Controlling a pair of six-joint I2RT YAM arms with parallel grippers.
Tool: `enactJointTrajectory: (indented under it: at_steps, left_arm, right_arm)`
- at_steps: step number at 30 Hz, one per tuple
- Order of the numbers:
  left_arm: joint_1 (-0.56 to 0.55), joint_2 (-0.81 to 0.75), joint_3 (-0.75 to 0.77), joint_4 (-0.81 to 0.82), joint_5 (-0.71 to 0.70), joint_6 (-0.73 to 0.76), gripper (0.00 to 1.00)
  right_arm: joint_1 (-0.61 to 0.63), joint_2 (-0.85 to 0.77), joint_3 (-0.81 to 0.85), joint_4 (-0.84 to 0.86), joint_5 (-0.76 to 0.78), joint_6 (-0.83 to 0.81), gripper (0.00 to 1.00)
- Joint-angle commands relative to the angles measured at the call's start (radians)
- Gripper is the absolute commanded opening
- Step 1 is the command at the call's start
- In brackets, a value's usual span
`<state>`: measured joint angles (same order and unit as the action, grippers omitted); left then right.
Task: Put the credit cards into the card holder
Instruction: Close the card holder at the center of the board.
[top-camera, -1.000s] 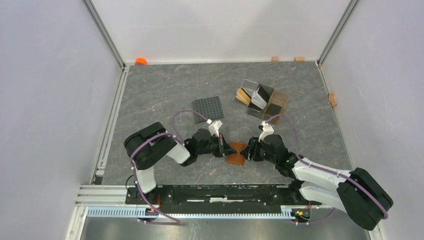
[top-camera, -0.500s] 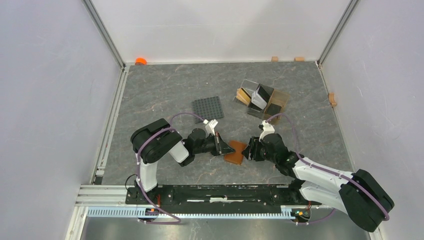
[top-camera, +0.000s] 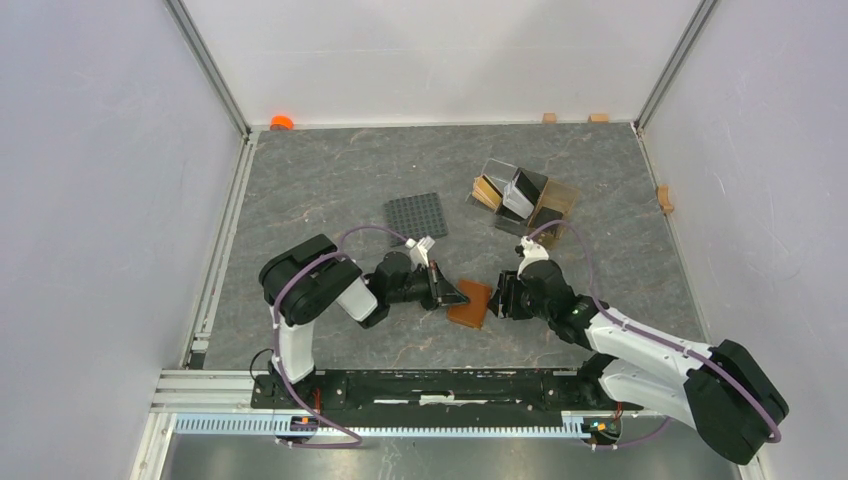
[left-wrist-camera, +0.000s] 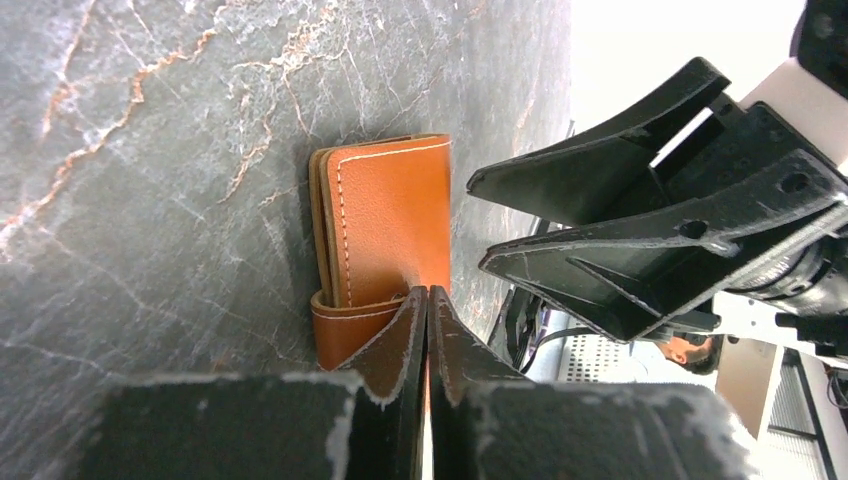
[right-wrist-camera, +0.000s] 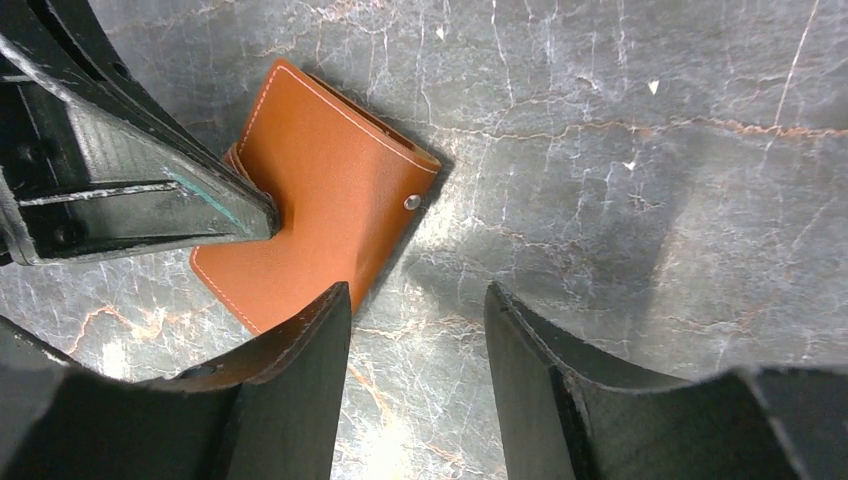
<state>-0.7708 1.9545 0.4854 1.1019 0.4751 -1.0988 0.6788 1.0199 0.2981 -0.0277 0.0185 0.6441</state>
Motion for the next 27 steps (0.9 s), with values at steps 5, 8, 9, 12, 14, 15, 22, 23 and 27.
enactJointTrajectory:
  at_steps: [5,8,9,12,14,15,22,23,27]
  left_arm:
    - [-0.012,-0.228,0.218,-0.724,-0.139,0.301,0.13]
    - [-0.018,-0.301,0.318,-0.864,-0.146,0.374,0.17]
    - [-0.018,-0.324,0.342,-0.887,-0.152,0.385,0.18]
    - [-0.021,-0.382,0.379,-0.958,-0.18,0.431,0.22]
    - [-0.035,-0.413,0.38,-1.007,-0.224,0.474,0.25]
    - [-0.05,-0.424,0.38,-1.044,-0.261,0.498,0.28]
    - [-0.195,-0.432,0.418,-1.264,-0.546,0.589,0.42]
    - [-0.21,-0.426,0.42,-1.274,-0.568,0.586,0.46]
    - [-0.28,-0.379,0.452,-1.31,-0.669,0.606,0.52]
  right_arm:
    - [0.002,-0.057,0.065,-0.039,0.037,-0.041,0.58]
    - [0.002,-0.071,0.063,-0.039,0.038,-0.047,0.58]
    - [0.002,-0.078,0.062,-0.041,0.04,-0.047,0.58]
    - [0.002,-0.101,0.058,-0.047,0.054,-0.055,0.58]
    - [0.002,-0.112,0.055,-0.052,0.065,-0.062,0.59]
    - [0.002,-0.118,0.053,-0.054,0.068,-0.065,0.59]
    - [0.002,-0.135,0.026,-0.043,0.066,-0.07,0.6]
    - [0.002,-0.135,0.021,-0.039,0.062,-0.068,0.61]
    - [0.001,-0.136,0.01,-0.026,0.049,-0.063,0.62]
